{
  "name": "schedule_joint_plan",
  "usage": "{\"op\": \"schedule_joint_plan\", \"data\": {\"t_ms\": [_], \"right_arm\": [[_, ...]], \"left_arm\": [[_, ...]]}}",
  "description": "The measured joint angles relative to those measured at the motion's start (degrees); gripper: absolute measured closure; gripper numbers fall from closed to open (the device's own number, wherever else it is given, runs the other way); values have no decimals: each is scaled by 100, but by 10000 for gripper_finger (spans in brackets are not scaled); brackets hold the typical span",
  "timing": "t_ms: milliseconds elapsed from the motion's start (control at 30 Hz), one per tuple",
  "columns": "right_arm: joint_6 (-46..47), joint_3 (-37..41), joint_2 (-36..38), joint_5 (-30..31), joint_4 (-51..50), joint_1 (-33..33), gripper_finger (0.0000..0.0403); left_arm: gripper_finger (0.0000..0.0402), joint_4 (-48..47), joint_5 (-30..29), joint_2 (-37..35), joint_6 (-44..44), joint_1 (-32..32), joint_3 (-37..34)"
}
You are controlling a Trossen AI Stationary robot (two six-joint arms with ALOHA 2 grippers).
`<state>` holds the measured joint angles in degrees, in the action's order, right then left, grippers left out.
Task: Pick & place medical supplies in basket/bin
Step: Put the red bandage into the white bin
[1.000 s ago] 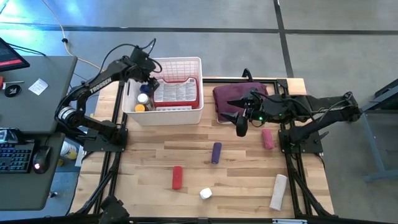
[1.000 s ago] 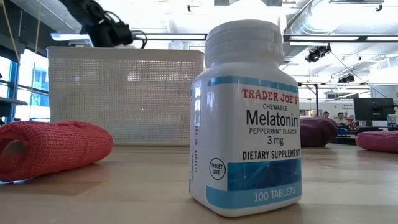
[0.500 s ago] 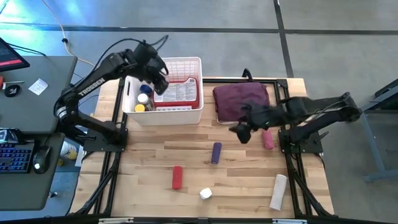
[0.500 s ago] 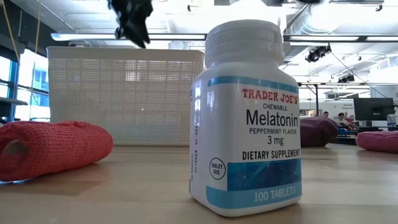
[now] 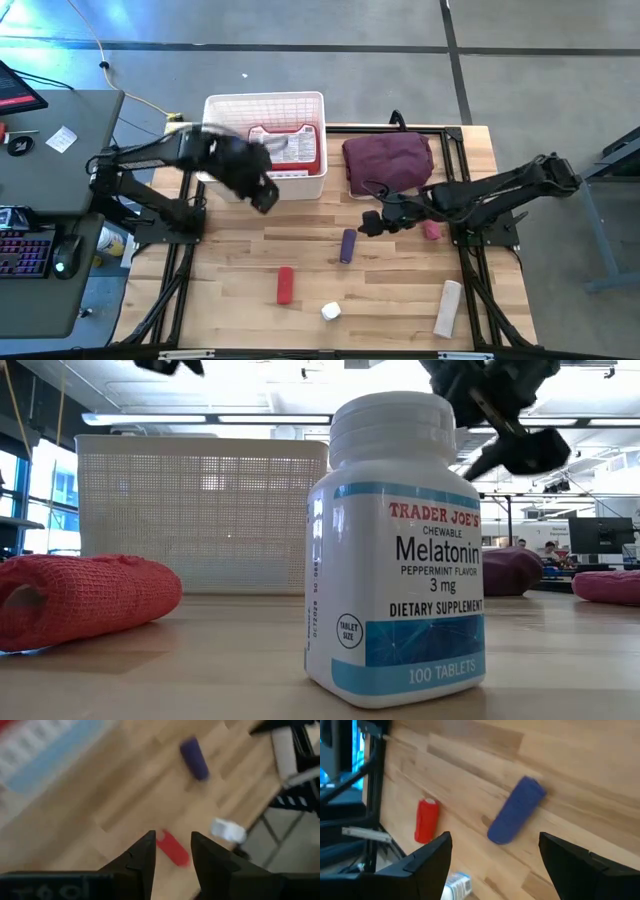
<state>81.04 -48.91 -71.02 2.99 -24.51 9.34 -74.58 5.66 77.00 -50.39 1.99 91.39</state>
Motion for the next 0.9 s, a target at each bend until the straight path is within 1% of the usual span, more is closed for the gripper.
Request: {"op": "schedule_joint_plan", "data": {"t_ms": [67,200,300,400,533,633,700,900], "right_arm": [[1,181,0,-183,161,-8,116],[-32,374,1,-274,149,61,116],[-171,413,15,-271,164,155,116],[-342,413,17,-243,181,257,116],[-530,413,20,-241,175,391,116],[-671,413,31,-251,146,513,116],[-722,413,50,-268,110,605,116],[-935,413,140,-375,-84,767,116]], "left_arm": [[245,34,-97,34,-640,-491,-79],[242,89,-320,222,-1808,-1315,-257],[238,261,-346,395,-2941,-1703,-390],[230,337,-370,680,-3646,-1999,-533],[209,370,-279,1164,-4258,-2279,-815],[184,570,200,1552,-4388,-2362,-1041],[163,798,362,1760,-4456,-2435,-1153],[80,2156,282,2206,-4773,-2455,-1394]]}}
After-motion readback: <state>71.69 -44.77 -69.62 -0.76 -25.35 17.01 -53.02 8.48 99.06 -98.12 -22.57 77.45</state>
